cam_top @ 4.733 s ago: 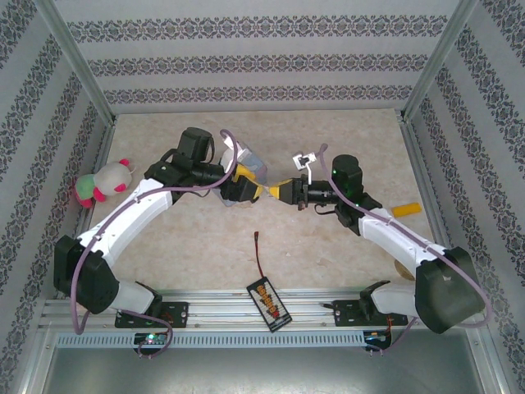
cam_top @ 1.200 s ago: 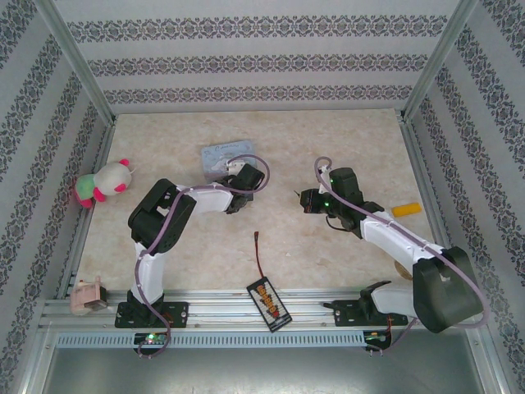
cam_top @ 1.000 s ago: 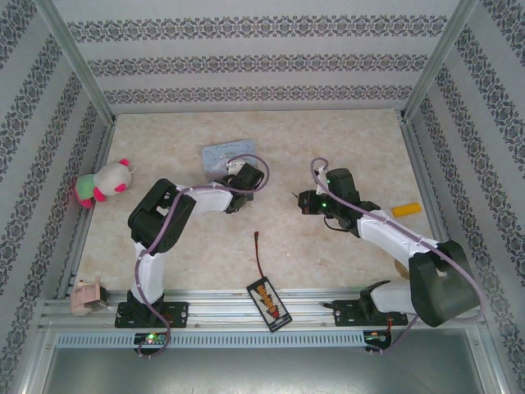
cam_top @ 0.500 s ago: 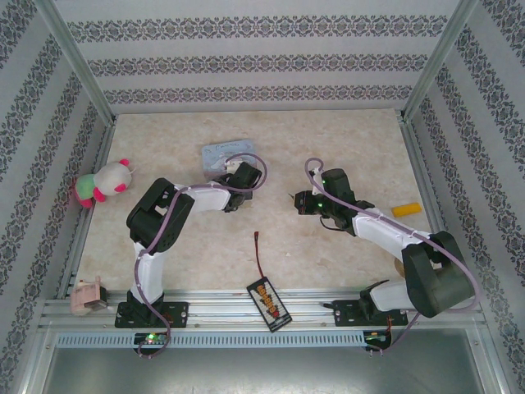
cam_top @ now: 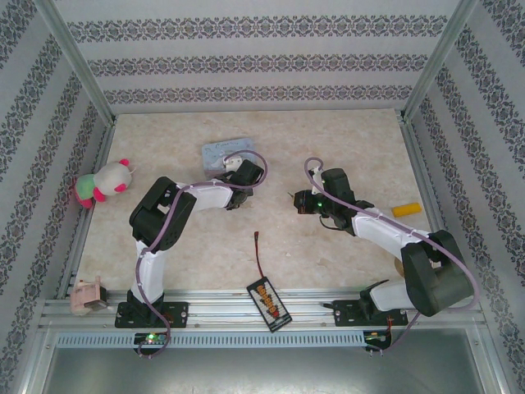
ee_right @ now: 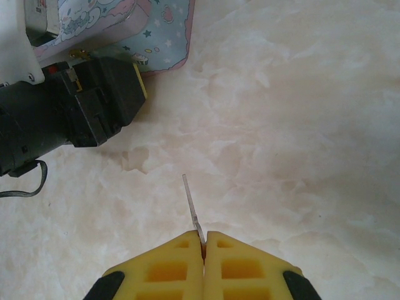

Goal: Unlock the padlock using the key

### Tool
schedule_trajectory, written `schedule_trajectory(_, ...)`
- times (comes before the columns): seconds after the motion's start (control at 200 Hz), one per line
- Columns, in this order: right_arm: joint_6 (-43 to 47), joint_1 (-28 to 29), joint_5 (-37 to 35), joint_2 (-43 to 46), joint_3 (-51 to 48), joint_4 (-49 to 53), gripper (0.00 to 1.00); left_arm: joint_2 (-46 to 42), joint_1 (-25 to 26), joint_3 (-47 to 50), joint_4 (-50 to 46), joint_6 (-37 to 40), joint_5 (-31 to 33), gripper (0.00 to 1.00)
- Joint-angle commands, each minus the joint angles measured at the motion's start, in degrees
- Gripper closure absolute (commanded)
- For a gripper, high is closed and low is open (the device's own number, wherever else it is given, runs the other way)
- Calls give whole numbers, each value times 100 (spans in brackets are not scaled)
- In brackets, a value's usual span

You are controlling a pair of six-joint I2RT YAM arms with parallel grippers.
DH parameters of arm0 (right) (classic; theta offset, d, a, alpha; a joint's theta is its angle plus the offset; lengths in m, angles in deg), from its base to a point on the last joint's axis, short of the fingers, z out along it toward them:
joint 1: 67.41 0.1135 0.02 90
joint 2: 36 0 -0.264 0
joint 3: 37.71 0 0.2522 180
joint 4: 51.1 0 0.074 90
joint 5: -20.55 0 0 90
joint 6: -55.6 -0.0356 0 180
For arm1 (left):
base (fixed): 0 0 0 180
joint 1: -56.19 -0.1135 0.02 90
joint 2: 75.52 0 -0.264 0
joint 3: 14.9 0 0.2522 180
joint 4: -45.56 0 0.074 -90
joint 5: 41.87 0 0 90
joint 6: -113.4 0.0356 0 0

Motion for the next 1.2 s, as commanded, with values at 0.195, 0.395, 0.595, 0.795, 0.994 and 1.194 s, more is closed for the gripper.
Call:
schedule_trajectory(0.195,-54,61,104,-108,144,-154,100,171,-46,-114,101,97,58,72)
schedule_trajectory(0.395,-190,65,86,-141,-51,-349,100,-28,-42,28,106,68,-421,83)
schedule_trajectory(0.595,-536,215,95,-238,-472,-1052,100,-426,-19,277,95,-521,-1393,88)
schedule_trajectory(0.795,-804,682,-158,-530,-799,-1956,100,-623,5,463,411,-1198,-2242,88)
schedule_trajectory(0.994,-987,1132,-549,-976,-1008,-2912,100,-665,9,557,790,-1697,-2743,88)
schedule_trajectory(1.194,-1360,1334,-784,-1662,-1116,-4075,100,-686,6,613,961,-1918,-2970,88)
